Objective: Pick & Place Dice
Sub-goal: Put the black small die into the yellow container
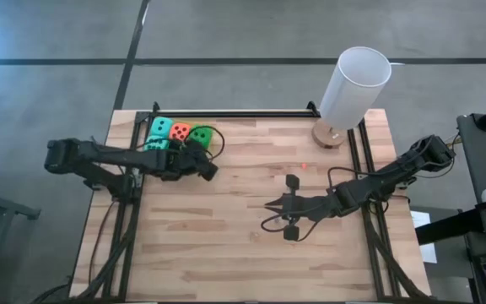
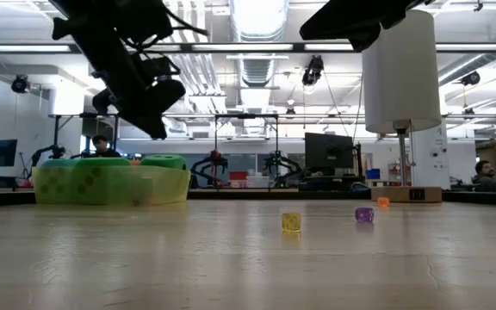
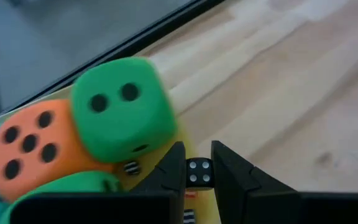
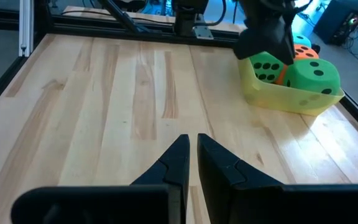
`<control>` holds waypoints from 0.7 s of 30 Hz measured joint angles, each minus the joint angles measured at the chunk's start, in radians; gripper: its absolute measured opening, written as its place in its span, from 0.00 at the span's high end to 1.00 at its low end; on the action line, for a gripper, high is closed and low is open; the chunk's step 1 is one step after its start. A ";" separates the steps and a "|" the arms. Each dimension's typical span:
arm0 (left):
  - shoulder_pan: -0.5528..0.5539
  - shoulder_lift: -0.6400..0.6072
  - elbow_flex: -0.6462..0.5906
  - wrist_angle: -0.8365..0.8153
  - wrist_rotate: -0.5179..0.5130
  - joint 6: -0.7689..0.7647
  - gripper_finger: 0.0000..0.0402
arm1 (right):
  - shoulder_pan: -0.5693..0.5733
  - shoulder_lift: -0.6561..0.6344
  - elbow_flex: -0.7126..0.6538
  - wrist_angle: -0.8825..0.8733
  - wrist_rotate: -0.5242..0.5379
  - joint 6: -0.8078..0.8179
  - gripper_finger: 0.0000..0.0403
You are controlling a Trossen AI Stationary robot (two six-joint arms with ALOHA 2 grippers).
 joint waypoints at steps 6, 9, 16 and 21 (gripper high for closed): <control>0.077 0.000 0.000 -0.056 0.001 -0.004 0.87 | 0.000 -0.013 0.000 0.002 0.000 0.000 0.93; 0.106 0.000 0.000 -0.060 0.029 -0.003 0.87 | 0.001 -0.021 0.000 0.002 0.000 0.000 0.93; 0.126 0.000 0.000 -0.060 0.084 0.002 0.86 | 0.001 -0.029 0.000 0.003 0.000 -0.002 0.93; 0.126 0.000 0.000 -0.060 0.085 0.002 0.86 | 0.001 -0.029 0.000 0.002 0.000 -0.003 0.93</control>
